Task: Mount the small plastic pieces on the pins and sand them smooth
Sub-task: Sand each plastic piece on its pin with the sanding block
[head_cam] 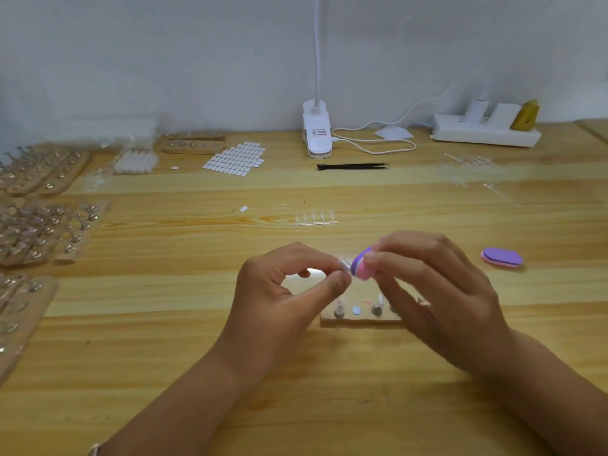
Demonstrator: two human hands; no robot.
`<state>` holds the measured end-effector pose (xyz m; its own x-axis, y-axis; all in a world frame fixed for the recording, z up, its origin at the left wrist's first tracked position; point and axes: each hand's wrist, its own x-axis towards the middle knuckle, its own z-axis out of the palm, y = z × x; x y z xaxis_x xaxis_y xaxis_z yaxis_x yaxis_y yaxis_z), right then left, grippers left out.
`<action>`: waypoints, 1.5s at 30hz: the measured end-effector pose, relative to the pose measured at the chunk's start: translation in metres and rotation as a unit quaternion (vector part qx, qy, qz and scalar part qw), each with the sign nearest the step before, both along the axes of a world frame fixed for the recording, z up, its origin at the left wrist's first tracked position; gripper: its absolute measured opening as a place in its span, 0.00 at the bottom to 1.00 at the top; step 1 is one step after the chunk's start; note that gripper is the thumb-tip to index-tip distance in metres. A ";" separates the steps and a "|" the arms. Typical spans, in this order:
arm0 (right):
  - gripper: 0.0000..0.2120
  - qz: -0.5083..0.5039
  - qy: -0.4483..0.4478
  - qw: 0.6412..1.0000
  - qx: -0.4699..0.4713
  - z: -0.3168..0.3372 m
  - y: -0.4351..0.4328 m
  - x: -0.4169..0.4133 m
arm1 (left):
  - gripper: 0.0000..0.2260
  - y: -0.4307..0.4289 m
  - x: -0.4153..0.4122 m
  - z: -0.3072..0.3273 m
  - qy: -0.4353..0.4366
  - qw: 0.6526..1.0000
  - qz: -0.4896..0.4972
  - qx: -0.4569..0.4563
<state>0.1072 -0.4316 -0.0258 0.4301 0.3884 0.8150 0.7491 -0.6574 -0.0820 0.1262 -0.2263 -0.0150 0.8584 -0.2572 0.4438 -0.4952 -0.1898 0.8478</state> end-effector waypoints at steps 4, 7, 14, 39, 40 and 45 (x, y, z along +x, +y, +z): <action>0.10 0.001 0.005 0.999 0.034 0.002 0.003 -0.002 | 0.02 -0.001 0.000 0.000 0.003 1.000 0.003 0.004; 0.14 0.030 0.003 0.999 0.022 -0.003 0.014 -0.008 | 0.04 -0.001 -0.002 0.001 -0.013 1.000 -0.003 0.012; 0.12 0.007 0.005 0.999 0.050 0.001 0.005 -0.003 | 0.02 0.000 0.000 0.000 0.001 1.000 -0.005 0.002; 0.17 0.027 -0.032 0.999 0.021 -0.003 0.000 0.000 | 0.07 0.002 -0.001 0.005 0.094 0.989 -0.089 -0.070; 0.16 0.015 -0.029 0.999 0.023 -0.002 -0.003 0.002 | 0.07 0.003 -0.001 0.005 0.101 0.988 -0.087 -0.074; 0.17 0.035 -0.037 0.998 0.041 -0.005 0.004 -0.004 | 0.07 0.002 -0.003 0.007 0.099 0.989 -0.097 -0.059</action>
<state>0.1034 -0.4281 -0.0309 0.3415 0.3469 0.8735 0.7992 -0.5962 -0.0756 0.1231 -0.2247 -0.0080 0.8712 -0.3815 0.3089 -0.3352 -0.0025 0.9422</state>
